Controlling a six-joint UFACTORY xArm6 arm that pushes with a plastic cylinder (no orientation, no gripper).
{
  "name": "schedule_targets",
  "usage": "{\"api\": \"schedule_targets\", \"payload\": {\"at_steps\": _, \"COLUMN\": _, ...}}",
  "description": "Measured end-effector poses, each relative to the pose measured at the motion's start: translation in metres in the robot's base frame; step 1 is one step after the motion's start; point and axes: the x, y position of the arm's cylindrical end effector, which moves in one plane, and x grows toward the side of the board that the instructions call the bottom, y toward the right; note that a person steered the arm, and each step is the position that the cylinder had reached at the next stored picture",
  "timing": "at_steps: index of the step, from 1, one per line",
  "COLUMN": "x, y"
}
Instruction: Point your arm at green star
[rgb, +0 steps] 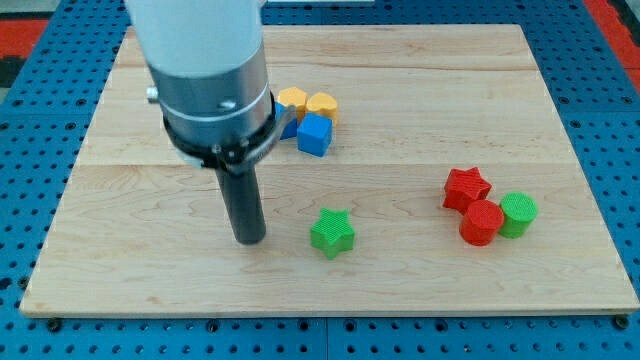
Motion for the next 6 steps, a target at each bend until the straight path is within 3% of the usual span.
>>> {"api": "schedule_targets", "payload": {"at_steps": 2, "x": -0.005, "y": 0.164}}
{"api": "schedule_targets", "payload": {"at_steps": 3, "x": -0.001, "y": 0.139}}
{"api": "schedule_targets", "payload": {"at_steps": 4, "x": 0.004, "y": 0.053}}
{"api": "schedule_targets", "payload": {"at_steps": 6, "x": -0.028, "y": 0.117}}
